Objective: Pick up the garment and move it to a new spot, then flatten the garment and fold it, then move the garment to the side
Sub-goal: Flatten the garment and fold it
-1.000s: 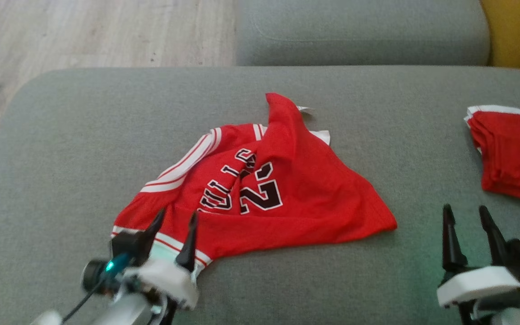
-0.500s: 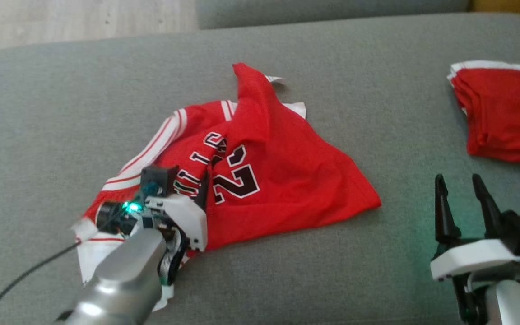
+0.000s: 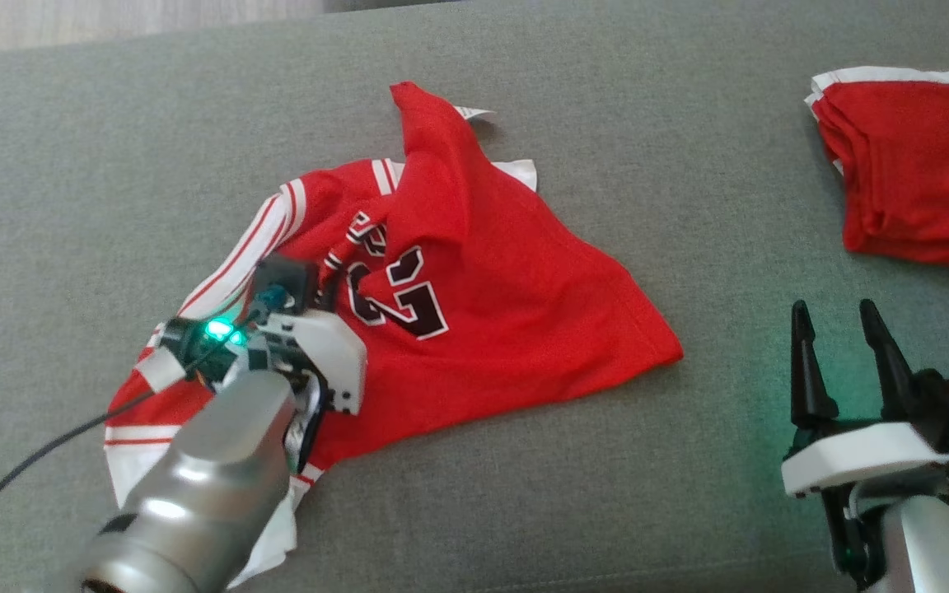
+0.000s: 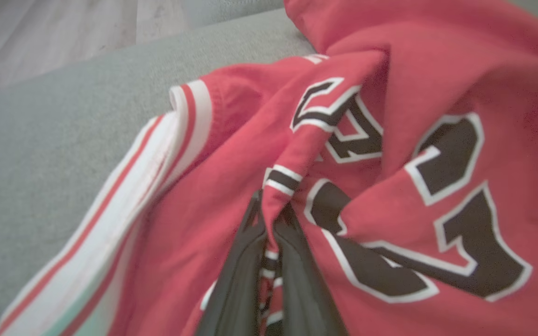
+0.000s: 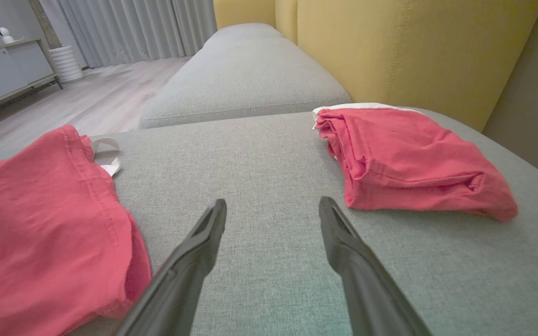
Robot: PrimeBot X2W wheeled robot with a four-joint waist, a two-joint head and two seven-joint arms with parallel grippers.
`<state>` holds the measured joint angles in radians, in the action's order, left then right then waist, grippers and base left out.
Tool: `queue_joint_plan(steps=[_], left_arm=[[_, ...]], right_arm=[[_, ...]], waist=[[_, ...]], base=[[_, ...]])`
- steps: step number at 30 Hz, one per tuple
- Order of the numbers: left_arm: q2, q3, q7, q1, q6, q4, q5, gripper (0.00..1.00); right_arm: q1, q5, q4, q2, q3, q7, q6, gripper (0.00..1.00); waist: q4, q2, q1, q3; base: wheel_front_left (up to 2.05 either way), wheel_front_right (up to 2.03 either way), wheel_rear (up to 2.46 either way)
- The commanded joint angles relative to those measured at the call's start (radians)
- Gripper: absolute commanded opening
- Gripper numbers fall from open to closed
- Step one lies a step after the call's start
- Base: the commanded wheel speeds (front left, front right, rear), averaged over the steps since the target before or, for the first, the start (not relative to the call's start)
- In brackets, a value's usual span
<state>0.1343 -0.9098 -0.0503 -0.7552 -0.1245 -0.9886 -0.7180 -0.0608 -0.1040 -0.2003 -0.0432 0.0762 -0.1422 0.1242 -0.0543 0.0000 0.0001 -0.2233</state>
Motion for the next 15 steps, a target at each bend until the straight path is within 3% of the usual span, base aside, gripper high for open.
queue_joint_plan(steps=[1, 15], left_arm=[[0.016, 0.024, -0.030, -0.082, -0.014, 0.006, 0.015, 0.00], [0.024, 0.052, -0.132, -0.287, -0.027, -0.090, 0.036, 0.00]], right_arm=[[-0.046, -0.001, 0.029, -0.007, -0.027, -0.012, 0.007, 1.00], [-0.087, 0.006, 0.043, -0.007, -0.037, -0.006, 0.007, 1.00]], waist=[[-0.009, 0.0000, -0.0001, -0.011], [-0.091, 0.0000, -0.0001, -0.081]], base=[[0.00, 0.00, 0.00], [0.00, 0.00, 0.00]])
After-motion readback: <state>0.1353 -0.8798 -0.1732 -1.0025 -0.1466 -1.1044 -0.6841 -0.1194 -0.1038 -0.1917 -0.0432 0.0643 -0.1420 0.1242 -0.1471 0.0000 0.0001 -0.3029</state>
